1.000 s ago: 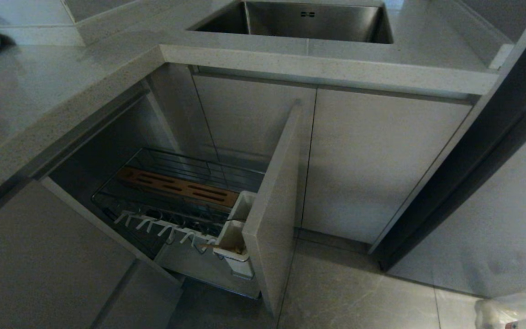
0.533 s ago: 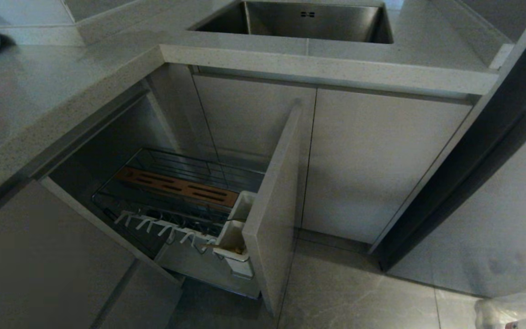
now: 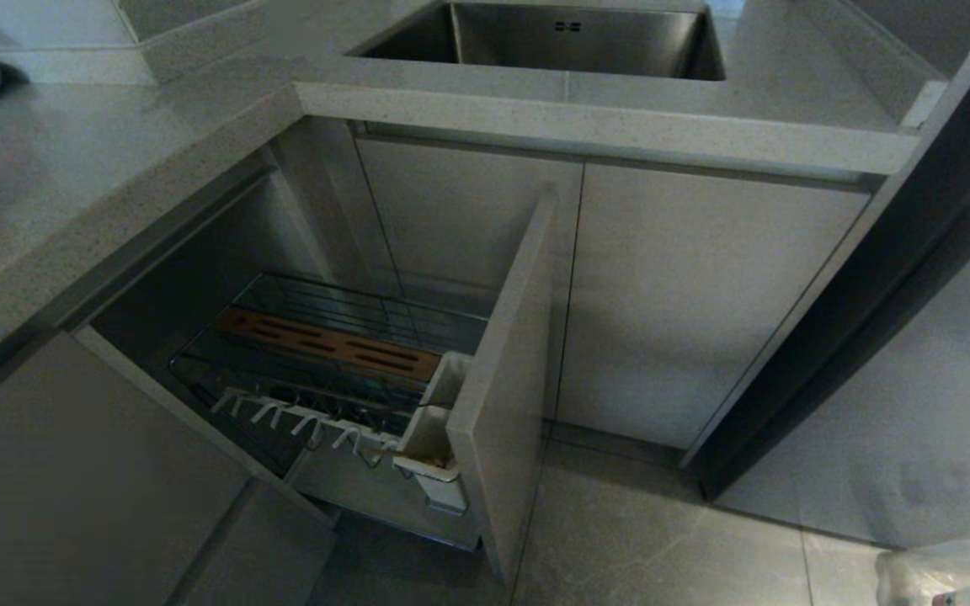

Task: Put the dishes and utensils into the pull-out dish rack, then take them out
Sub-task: Take the chopsticks out of the cupboard

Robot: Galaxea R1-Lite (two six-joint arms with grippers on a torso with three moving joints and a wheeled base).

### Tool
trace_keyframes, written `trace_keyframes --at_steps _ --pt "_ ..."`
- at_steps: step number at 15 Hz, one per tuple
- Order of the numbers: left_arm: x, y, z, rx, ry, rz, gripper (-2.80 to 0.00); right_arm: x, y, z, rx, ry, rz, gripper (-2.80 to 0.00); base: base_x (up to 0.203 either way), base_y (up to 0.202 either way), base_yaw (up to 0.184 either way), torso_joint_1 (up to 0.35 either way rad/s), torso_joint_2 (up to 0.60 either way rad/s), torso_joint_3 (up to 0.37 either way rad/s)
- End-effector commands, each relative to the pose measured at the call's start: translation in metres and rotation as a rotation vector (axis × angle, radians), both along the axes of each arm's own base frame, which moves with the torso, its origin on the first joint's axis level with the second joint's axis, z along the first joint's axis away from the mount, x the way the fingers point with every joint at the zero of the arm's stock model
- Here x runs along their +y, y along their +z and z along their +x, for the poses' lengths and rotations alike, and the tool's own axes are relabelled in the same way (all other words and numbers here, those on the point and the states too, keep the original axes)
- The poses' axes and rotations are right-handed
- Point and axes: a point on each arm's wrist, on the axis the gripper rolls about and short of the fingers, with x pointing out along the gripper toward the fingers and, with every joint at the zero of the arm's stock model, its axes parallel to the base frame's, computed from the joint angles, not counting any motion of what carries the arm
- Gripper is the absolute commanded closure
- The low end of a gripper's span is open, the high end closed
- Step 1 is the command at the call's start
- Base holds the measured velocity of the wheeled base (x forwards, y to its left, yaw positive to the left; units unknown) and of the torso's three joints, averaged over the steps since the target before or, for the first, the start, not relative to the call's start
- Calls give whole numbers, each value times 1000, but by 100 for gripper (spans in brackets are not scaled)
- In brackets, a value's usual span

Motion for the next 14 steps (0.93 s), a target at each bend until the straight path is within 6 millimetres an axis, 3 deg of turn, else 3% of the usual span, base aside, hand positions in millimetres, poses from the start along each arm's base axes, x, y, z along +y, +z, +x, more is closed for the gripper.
trace_keyframes --at_steps 1,5,6,10,14 --pt "-8 29 -8 -46 -50 22 -280 0 0 0 0 1 0 0 0 0 0 0 0 0" --pt "-13 62 1 -15 -156 1 -280 0 0 0 0 0 0 0 0 0 0 0 0 0" --pt "-13 67 7 13 -189 -11 0 0 0 0 0 0 0 0 0 0 0 0 0 0" --pt "-25 67 49 193 -402 -68 0 0 0 0 0 1 0 0 0 0 0 0 0 0" --pt "-42 41 87 445 -539 -163 0 0 0 0 0 -1 0 0 0 0 0 0 0 0"
